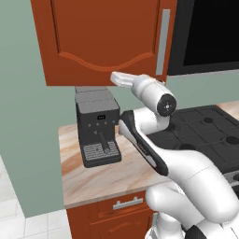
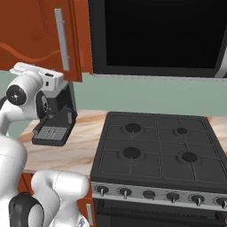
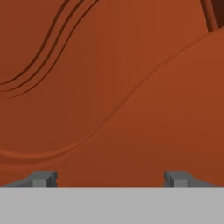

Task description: Close all open cabinet doors.

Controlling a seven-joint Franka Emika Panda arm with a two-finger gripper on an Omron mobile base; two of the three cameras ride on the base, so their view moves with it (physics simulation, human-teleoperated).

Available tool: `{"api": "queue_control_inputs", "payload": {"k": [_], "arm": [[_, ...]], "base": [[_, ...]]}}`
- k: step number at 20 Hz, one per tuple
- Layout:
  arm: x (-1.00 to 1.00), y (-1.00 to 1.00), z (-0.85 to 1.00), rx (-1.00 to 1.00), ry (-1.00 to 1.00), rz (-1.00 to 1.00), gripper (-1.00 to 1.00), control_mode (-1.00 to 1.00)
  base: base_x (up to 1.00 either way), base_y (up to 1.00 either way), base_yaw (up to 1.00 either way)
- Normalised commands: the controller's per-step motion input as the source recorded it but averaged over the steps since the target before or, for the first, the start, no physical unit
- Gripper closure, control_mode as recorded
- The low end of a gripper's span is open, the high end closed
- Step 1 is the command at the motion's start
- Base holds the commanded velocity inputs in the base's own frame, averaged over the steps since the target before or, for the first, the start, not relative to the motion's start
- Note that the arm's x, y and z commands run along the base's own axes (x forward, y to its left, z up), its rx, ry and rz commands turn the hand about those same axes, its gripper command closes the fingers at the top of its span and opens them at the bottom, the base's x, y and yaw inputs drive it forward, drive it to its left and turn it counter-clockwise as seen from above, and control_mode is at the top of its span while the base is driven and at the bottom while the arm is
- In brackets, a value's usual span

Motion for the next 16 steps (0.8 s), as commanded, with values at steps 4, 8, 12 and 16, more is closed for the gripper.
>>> {"api": "queue_control_inputs", "payload": {"k": [4, 8, 12, 16], "arm": [[0.16, -0.09, 0.0, 0.0, 0.0, 0.02, -1.0, -1.0], [0.22, -0.08, 0.0, 0.0, 0.0, 0.0, -1.0, -1.0], [0.27, -0.1, 0.0, 0.0, 0.0, 0.0, -1.0, -1.0], [0.24, -0.09, 0.0, 0.0, 0.0, 0.0, -1.0, -1.0]], "base": [[0.0, 0.0, 0.0], [0.0, 0.0, 0.0], [0.0, 0.0, 0.0], [0.0, 0.0, 0.0]]}}
